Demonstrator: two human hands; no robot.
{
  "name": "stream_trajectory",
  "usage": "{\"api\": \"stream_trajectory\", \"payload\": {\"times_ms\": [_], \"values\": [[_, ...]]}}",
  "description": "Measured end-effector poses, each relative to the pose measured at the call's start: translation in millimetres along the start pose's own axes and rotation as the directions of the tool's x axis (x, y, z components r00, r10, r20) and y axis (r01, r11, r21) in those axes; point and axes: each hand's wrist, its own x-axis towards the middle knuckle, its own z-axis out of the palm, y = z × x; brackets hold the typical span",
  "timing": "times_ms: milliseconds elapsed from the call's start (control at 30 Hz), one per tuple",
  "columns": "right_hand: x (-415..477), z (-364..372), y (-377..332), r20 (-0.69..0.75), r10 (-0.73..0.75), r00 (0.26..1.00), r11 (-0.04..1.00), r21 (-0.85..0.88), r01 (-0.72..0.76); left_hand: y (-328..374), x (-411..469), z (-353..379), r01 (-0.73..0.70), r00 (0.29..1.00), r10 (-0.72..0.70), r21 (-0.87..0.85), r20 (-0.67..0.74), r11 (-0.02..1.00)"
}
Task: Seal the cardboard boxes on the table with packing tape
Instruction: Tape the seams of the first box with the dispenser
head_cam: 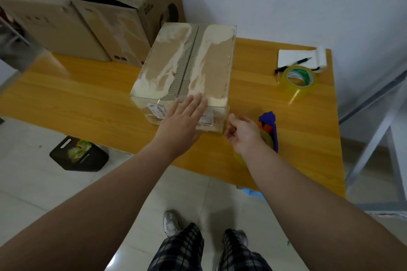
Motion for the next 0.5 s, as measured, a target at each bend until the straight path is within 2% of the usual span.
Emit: {"api": "stream_trajectory", "payload": {"times_ms": [133,200,267,333,400,433,500], "values": [[4.0,8.8,5.6,-0.013,-0.004,1.0,1.0,-0.007,0.004,-2.2,2.3,0.3,-0.003,1.0,0.003,-0.03,-0.001,1.0],[3.4,9.5,9.0,-0.045,-0.03,0.999,0.989,-0.143,0.023,-2.7,3.2,0.5,0.001,1.0,-0.002,-0.057,-0.009,0.998],[1.7,7.3,11.8,-0.115,-0.155,0.981,0.919,-0.381,0.1,-1.9,4.2,0.5,0.008,1.0,-0.009,-0.085,-0.021,0.996],[-3.2,6.2,10.2,-0.13,-0.416,0.9,0.788,-0.546,0.285,-1.2,5.1,-0.6,0.009,0.999,-0.012,-0.092,-0.037,0.996],[-14.3,8.1,5.4,-0.016,-0.587,0.809,0.673,-0.566,0.476,-1.8,6.0,-2.8,0.002,0.999,-0.007,-0.091,-0.048,0.996],[-19.5,8.6,5.6,0.079,-0.604,0.793,0.641,-0.542,0.543,-1.9,6.3,-3.9,0.001,0.999,-0.005,-0.09,-0.051,0.996],[-27.6,6.1,11.7,0.274,-0.539,0.797,0.64,-0.482,0.599,-0.6,6.0,-4.7,0.007,0.999,-0.011,-0.093,-0.05,0.996]]}}
